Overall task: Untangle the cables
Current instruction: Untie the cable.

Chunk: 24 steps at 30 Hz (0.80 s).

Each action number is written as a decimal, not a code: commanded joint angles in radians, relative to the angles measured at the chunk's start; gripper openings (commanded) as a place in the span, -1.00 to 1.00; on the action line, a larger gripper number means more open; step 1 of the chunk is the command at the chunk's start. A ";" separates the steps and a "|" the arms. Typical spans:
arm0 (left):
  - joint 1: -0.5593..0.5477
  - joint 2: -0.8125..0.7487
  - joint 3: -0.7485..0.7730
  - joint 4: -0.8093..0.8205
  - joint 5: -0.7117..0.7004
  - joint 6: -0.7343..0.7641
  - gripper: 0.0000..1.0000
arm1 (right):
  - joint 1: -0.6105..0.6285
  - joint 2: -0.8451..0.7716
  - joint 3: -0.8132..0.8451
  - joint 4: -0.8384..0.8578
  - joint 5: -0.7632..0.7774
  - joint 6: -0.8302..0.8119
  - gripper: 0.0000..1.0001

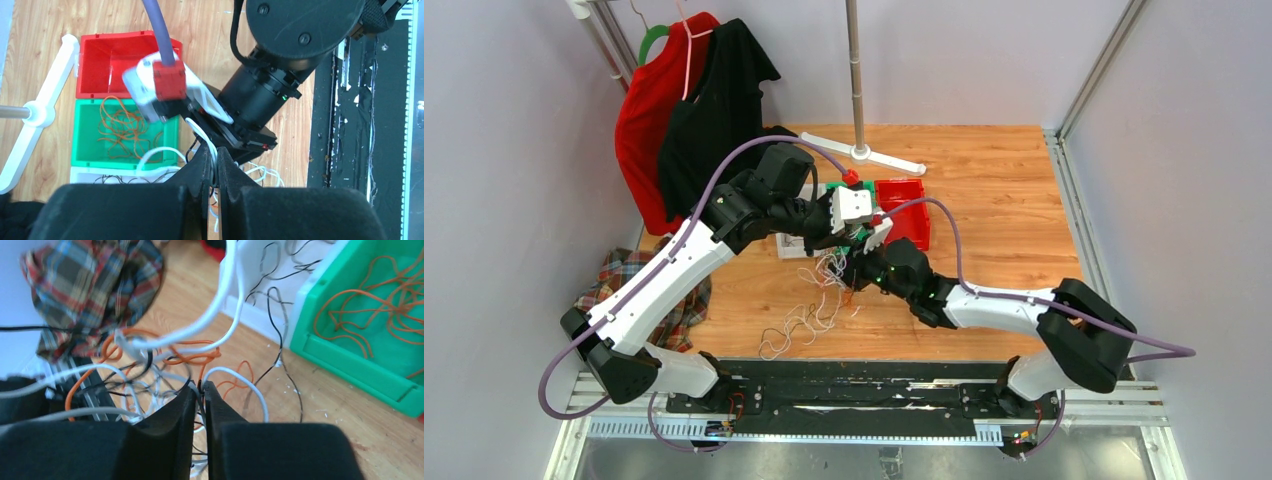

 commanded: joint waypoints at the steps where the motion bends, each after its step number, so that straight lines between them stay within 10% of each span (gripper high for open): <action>1: 0.006 -0.027 0.025 -0.004 0.009 0.014 -0.99 | 0.009 -0.059 -0.053 0.097 0.244 0.051 -0.92; 16: 0.071 -0.113 0.016 -0.124 -0.081 0.120 -0.99 | -0.517 -0.729 -0.278 -0.427 0.380 0.086 -0.99; 24: 0.125 -0.186 -0.011 -0.239 -0.189 0.244 -0.99 | -0.804 -0.834 -0.175 -0.713 0.412 0.117 -0.99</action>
